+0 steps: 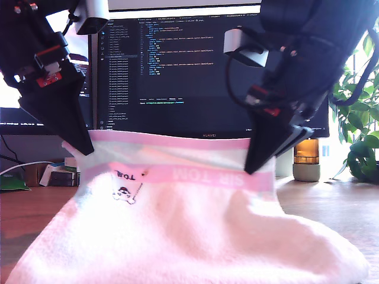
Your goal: Fold the tea towel to a neat square and place it to the right
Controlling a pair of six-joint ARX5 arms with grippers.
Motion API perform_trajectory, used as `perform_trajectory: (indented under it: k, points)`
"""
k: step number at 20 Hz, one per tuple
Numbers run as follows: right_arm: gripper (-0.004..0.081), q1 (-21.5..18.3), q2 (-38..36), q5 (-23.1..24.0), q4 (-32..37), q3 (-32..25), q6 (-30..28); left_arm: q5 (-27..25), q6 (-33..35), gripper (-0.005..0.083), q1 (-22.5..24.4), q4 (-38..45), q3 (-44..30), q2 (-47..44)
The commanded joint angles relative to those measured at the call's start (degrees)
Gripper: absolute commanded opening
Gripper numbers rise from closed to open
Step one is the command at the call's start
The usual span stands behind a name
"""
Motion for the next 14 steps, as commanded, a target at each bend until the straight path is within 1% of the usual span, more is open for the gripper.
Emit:
perform_trajectory:
  k: [1, 4, 6, 8, 12, 14]
  points:
    - [-0.0012, -0.28, 0.72, 0.79, 0.61, -1.16, -0.26, -0.02, 0.72, -0.0024, 0.33, 0.72, -0.83, 2.40]
    - [-0.0012, -0.94, 0.72, 1.84, -0.59, 0.11, -1.33, -0.13, 1.33, -0.0024, 0.48, 1.01, -0.83, 5.81]
    - [-0.0012, -1.07, 0.72, 3.56, -1.73, 1.07, -1.64, -0.55, 1.55, -0.0024, 0.74, 1.88, -0.83, 7.43]
    - [-0.0012, -1.29, 0.83, 3.91, -1.81, 1.18, -1.70, -0.55, 1.57, -0.0024, 1.38, 3.15, -0.83, 8.33]
    - [-0.0012, -1.29, 1.01, 4.70, 1.38, 1.18, -1.66, -0.59, 1.79, -0.0024, 2.67, 4.59, -0.83, 8.31]
    - [-0.0012, -1.31, 1.03, 5.88, 2.56, 1.18, -1.73, -0.57, 2.21, -0.0024, 3.48, 5.40, -0.83, 8.33]
